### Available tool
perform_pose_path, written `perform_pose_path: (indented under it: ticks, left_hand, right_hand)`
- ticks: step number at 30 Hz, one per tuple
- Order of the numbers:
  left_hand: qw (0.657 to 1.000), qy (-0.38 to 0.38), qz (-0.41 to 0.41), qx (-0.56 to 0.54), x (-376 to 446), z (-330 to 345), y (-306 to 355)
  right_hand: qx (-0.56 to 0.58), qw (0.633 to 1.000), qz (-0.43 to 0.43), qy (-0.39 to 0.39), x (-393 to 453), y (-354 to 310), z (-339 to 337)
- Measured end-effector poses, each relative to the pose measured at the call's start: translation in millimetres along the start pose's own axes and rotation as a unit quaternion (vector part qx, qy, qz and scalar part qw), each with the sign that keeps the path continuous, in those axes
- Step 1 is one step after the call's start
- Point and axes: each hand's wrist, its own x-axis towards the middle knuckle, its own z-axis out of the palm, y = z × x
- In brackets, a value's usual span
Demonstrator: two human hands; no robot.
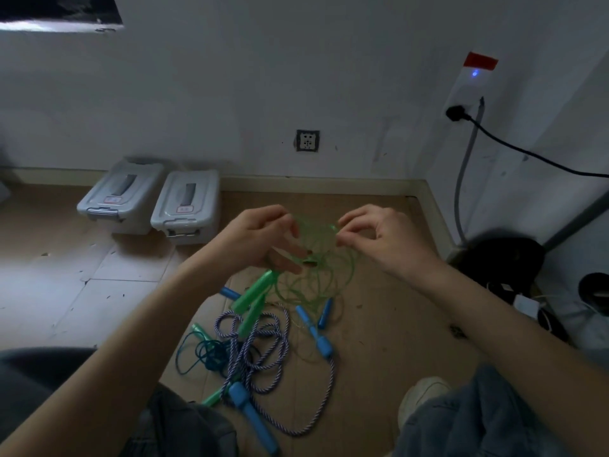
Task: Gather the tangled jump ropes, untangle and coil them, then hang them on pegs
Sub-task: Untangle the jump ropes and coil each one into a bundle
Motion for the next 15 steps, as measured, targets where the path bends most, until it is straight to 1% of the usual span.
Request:
perform_pose_path:
  ticks: [1,2,4,6,9,10,12,13,14,15]
  left_hand:
    - [1.000,0.019,-0.001,-0.002,0.6,-4.9,-1.0]
    - [0.999,0.042,-0.003,-0.013,1.8,-9.7,-1.9]
    - [0.994,0.104,-0.018,-0.035,5.7,-16.8,-6.4]
    - [0.988,0.149,-0.046,-0.022,10.5,-19.8,-15.4]
    - [0.973,0.203,-0.081,0.071,14.2,-24.6,-31.5]
    - [0.969,0.220,-0.092,0.067,14.7,-26.6,-35.1]
    - [0.960,0.256,-0.111,0.003,14.8,-32.1,-37.0]
    - [0.954,0.272,-0.117,-0.043,15.3,-34.9,-36.3]
    - [0.948,0.277,-0.117,-0.105,15.8,-36.6,-34.5]
    - [0.941,0.263,-0.107,-0.183,16.1,-36.8,-32.5]
  right_hand:
    - [0.028,0.999,0.020,0.012,0.4,3.2,-2.4]
    - [0.079,0.995,0.051,0.025,0.9,6.2,-3.9]
    - [0.211,0.968,0.122,0.064,1.2,9.4,-5.3]
    - [0.351,0.917,0.164,0.099,1.6,9.3,-6.7]
    - [0.477,0.844,0.178,0.169,0.4,10.8,-14.8]
    - [0.501,0.821,0.185,0.204,0.6,12.8,-19.3]
    - [0.518,0.784,0.206,0.274,0.7,17.4,-26.5]
    - [0.515,0.777,0.216,0.292,0.3,18.6,-28.0]
    - [0.499,0.785,0.227,0.287,0.2,19.6,-28.0]
    - [0.471,0.811,0.235,0.257,-0.7,19.8,-26.1]
